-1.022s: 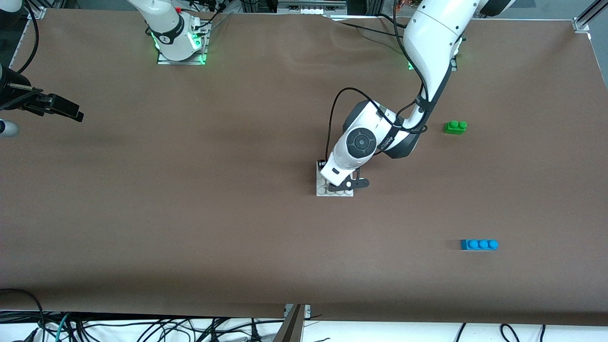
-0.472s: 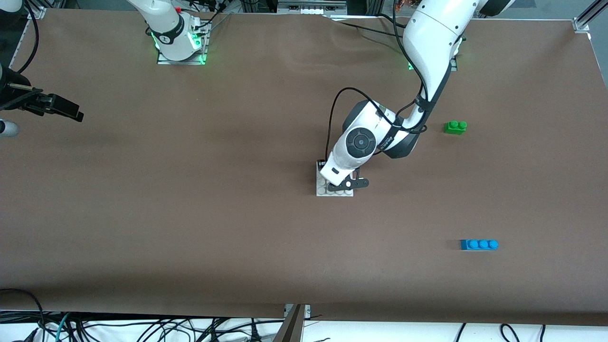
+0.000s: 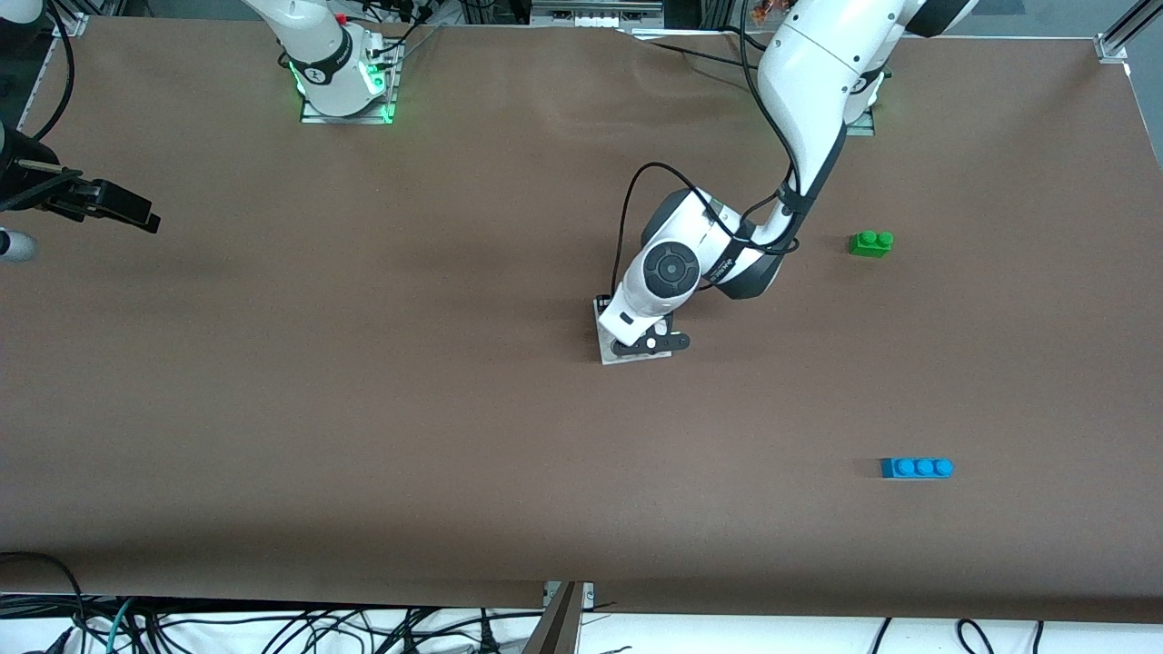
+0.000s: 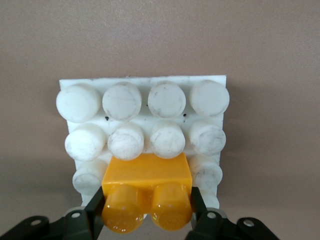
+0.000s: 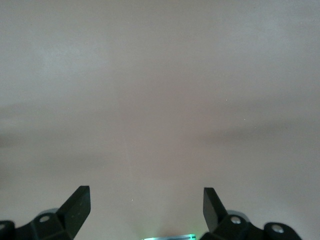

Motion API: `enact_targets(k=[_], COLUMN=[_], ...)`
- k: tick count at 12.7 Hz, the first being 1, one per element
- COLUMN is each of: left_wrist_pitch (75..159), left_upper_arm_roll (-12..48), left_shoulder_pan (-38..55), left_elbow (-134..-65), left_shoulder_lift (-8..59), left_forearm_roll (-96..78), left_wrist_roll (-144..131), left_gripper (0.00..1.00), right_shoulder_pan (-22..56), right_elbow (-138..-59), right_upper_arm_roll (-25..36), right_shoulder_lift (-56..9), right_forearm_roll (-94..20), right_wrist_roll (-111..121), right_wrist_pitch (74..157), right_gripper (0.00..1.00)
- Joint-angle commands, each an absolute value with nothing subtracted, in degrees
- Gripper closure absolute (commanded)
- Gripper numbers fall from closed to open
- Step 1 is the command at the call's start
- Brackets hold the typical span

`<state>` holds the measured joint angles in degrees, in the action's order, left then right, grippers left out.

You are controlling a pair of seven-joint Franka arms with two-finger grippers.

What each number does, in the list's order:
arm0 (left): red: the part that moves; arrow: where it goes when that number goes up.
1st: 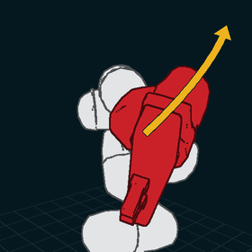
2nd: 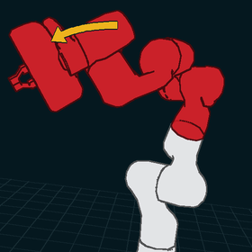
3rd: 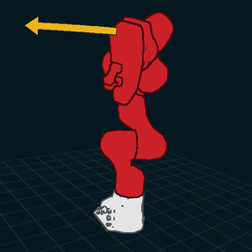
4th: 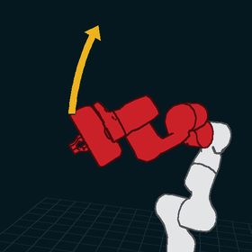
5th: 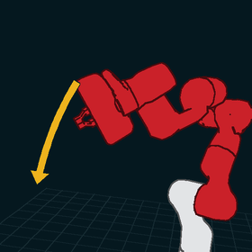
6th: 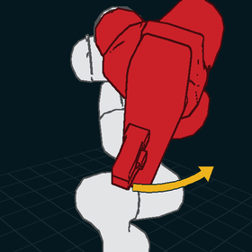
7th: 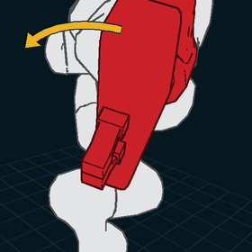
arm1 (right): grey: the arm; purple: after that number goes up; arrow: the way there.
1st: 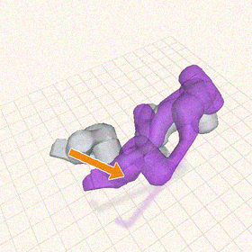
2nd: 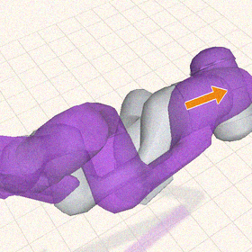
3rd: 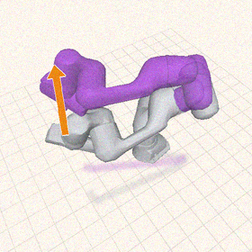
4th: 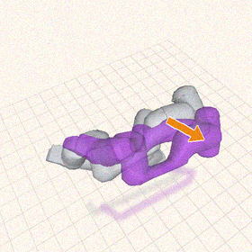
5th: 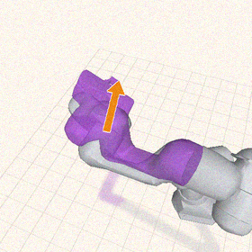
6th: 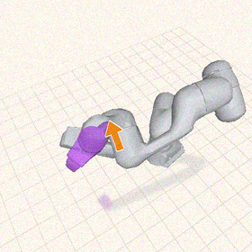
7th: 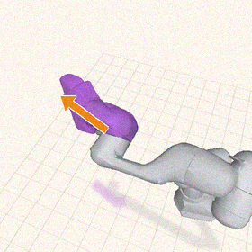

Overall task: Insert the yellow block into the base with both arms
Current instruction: 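Press the yellow brick down onto the plate studs with the left gripper, then open the left gripper and lift it off the yellow brick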

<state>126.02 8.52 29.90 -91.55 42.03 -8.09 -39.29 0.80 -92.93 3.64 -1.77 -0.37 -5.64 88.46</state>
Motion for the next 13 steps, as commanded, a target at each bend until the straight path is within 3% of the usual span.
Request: enact_targets(k=[1,2,3,7,13], left_wrist_pitch=[126.2,126.2,126.1,124.6,111.6], left_upper_arm_roll=[8.4,8.3,8.1,7.9,7.8], left_shoulder_pan=[30.1,29.9,29.7,26.9,19.9], left_elbow=[-91.1,-91.1,-91.1,-91.5,-95.3], left_shoulder_lift=[43.2,42.8,41.8,35.5,18.8], left_forearm_roll=[-10.2,-10.1,-10.1,-10.1,-9.1], left_wrist_roll=[-38.7,-38.7,-38.5,-38.2,-35.5], left_gripper=[0.5,0.32,0.0,0.0,0.0], right_shoulder_pan=[0.3,0.3,0.3,0.3,0.4], right_elbow=[-92.7,-92.7,-92.7,-92.7,-92.7], right_upper_arm_roll=[3.2,3.2,3.2,3.2,3.2], right_shoulder_lift=[-1.6,-1.6,-1.6,-1.6,-1.6], right_forearm_roll=[-0.6,-0.6,-0.6,-0.6,-0.6], right_wrist_roll=[-5.2,-5.2,-5.2,-5.1,-5.0], right_wrist_pitch=[87.9,87.9,87.9,87.9,87.9], right_gripper=[0.0,0.0,0.0,0.0,0.0])
